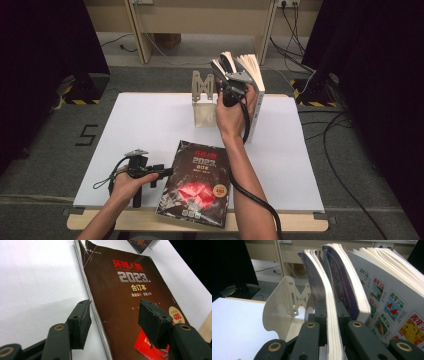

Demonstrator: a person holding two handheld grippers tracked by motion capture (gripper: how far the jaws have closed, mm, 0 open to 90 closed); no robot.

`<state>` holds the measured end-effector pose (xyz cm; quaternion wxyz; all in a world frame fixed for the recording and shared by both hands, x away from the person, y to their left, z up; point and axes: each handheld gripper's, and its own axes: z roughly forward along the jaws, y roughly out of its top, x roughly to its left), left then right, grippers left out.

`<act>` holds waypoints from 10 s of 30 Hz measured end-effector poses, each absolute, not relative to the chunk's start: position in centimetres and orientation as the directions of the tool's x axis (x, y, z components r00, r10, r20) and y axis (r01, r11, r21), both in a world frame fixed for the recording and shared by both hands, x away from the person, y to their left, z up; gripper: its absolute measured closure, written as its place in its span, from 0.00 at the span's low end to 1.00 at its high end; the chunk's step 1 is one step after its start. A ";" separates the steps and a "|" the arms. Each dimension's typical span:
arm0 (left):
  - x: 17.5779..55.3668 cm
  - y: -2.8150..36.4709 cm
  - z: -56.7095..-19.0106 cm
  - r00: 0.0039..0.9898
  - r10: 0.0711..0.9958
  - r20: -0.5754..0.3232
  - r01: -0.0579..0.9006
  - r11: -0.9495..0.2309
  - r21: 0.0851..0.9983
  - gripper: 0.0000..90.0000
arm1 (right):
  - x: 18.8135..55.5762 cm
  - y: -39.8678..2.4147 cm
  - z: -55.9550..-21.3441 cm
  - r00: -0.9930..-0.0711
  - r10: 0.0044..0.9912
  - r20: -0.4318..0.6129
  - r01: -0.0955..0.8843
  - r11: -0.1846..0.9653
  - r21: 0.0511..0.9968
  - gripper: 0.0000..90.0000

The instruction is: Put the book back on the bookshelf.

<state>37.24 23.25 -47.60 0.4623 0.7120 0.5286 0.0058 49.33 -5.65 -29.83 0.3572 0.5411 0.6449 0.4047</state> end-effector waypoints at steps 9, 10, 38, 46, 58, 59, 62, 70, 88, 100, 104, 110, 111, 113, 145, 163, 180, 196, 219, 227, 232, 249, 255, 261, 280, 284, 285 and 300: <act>37.3 23.3 -47.6 0.441 0.759 -0.479 0.748 -0.015 0.664 0.47 | 49.8 -5.4 -30.0 -0.143 0.990 -0.014 0.359 0.065 0.931 0.94; 37.3 23.3 -47.6 0.443 0.758 -0.479 0.748 -0.017 0.664 0.47 | 49.9 -5.4 -30.0 -0.139 0.990 -0.013 0.353 0.062 0.934 0.94; 37.3 23.3 -47.6 0.445 0.755 -0.481 0.746 -0.015 0.666 0.47 | 51.5 -4.7 -30.9 -0.111 0.994 -0.019 0.347 0.057 0.936 0.93; 37.2 23.3 -47.7 0.446 0.756 -0.479 0.746 -0.018 0.666 0.47 | 51.3 -4.8 -30.8 -0.113 0.993 -0.027 0.339 0.064 0.939 0.91; 37.2 23.2 -47.7 0.446 0.757 -0.478 0.746 -0.018 0.666 0.47 | 50.9 -5.1 -30.8 -0.114 0.993 -0.031 0.332 0.067 0.941 0.89; 37.2 23.2 -47.7 0.446 0.757 -0.478 0.745 -0.018 0.667 0.47 | 50.8 -5.1 -30.8 -0.113 0.993 -0.028 0.333 0.064 0.941 0.89; 37.2 23.2 -47.7 0.445 0.757 -0.479 0.746 -0.017 0.666 0.47 | 50.7 -5.2 -30.7 -0.114 0.993 -0.025 0.329 0.062 0.942 0.89; 37.1 23.2 -47.7 0.448 0.757 -0.475 0.744 -0.021 0.668 0.47 | 49.8 -5.5 -30.3 -0.114 0.993 -0.017 0.307 0.051 0.950 0.85; 37.1 23.2 -47.6 0.451 0.754 -0.478 0.745 -0.022 0.667 0.47 | 48.7 -6.4 -29.4 -0.103 0.994 -0.038 0.251 0.063 0.966 0.75; 37.1 23.0 -47.7 0.454 0.753 -0.477 0.745 -0.026 0.667 0.47 | 49.0 -6.0 -29.4 -0.168 0.982 -0.083 0.299 0.131 0.945 0.91; 37.2 23.0 -47.8 0.454 0.752 -0.478 0.745 -0.026 0.667 0.47 | 49.0 -6.1 -29.3 -0.154 0.985 -0.082 0.303 0.126 0.945 0.93; 37.2 22.9 -47.8 0.453 0.752 -0.479 0.746 -0.026 0.666 0.47 | 48.8 -6.2 -29.3 -0.087 0.992 -0.087 0.313 0.110 0.943 0.93; 37.2 22.9 -47.8 0.452 0.753 -0.478 0.747 -0.026 0.664 0.47 | 48.8 -6.3 -29.3 -0.082 0.992 -0.092 0.313 0.113 0.943 0.92; 37.2 22.9 -47.9 0.454 0.751 -0.480 0.746 -0.026 0.665 0.47 | 48.6 -6.2 -29.3 -0.064 0.993 -0.097 0.317 0.112 0.942 0.92; 37.2 22.8 -47.9 0.458 0.748 -0.480 0.747 -0.031 0.665 0.47 | 51.4 -7.6 -28.9 -0.171 0.985 0.004 0.487 0.081 0.870 0.80; 37.1 22.6 -48.2 0.467 0.745 -0.476 0.747 -0.045 0.663 0.47 | 53.0 -7.5 -28.0 -0.140 0.990 0.022 0.574 0.063 0.816 0.85; 37.0 22.5 -48.2 0.481 0.739 -0.473 0.743 -0.056 0.667 0.47 | 51.3 -7.1 -29.6 -0.035 0.999 0.033 0.448 -0.014 0.894 0.84; 37.0 22.3 -48.1 0.483 0.737 -0.472 0.740 -0.056 0.670 0.47 | 50.4 -7.4 -29.1 -0.112 0.993 0.038 0.449 0.016 0.893 0.67; 37.1 22.2 -48.2 0.488 0.735 -0.470 0.739 -0.061 0.671 0.47 | 51.8 -7.6 -27.6 -0.048 0.993 0.111 0.542 -0.068 0.837 0.85; 37.0 22.2 -48.1 0.490 0.735 -0.469 0.735 -0.060 0.675 0.47 | 51.4 -7.6 -27.9 -0.038 0.994 0.101 0.534 -0.065 0.843 0.82; 37.0 22.2 -48.1 0.491 0.733 -0.471 0.737 -0.061 0.673 0.47 | 51.0 -7.5 -28.1 -0.066 0.995 0.078 0.514 -0.033 0.857 0.73; 36.9 22.3 -48.0 0.492 0.734 -0.469 0.734 -0.060 0.677 0.47 | 49.7 -7.3 -28.8 -0.118 0.991 0.056 0.506 0.011 0.863 0.66; 37.0 22.3 -48.1 0.491 0.735 -0.468 0.735 -0.061 0.675 0.47 | 49.4 -7.6 -29.3 -0.126 0.990 0.066 0.495 0.005 0.869 0.68; 36.9 22.1 -48.1 0.493 0.732 -0.470 0.735 -0.062 0.675 0.47 | 49.8 -8.0 -29.9 -0.120 0.987 0.110 0.531 -0.030 0.847 0.81; 36.9 22.1 -48.1 0.495 0.731 -0.470 0.733 -0.061 0.677 0.47 | 49.4 -8.0 -30.0 -0.070 0.992 0.102 0.513 -0.052 0.857 0.76; 37.0 22.0 -48.1 0.497 0.729 -0.471 0.733 -0.061 0.678 0.47 | 49.2 -8.1 -29.8 -0.076 0.993 0.091 0.503 -0.041 0.864 0.70; 37.0 22.1 -48.1 0.497 0.729 -0.471 0.732 -0.061 0.678 0.47 | 49.1 -8.1 -29.8 -0.076 0.993 0.086 0.498 -0.037 0.866 0.69; 37.0 22.0 -48.0 0.498 0.730 -0.469 0.730 -0.060 0.681 0.46 | 47.7 -8.3 -31.2 -0.135 0.988 0.070 0.504 0.007 0.864 0.64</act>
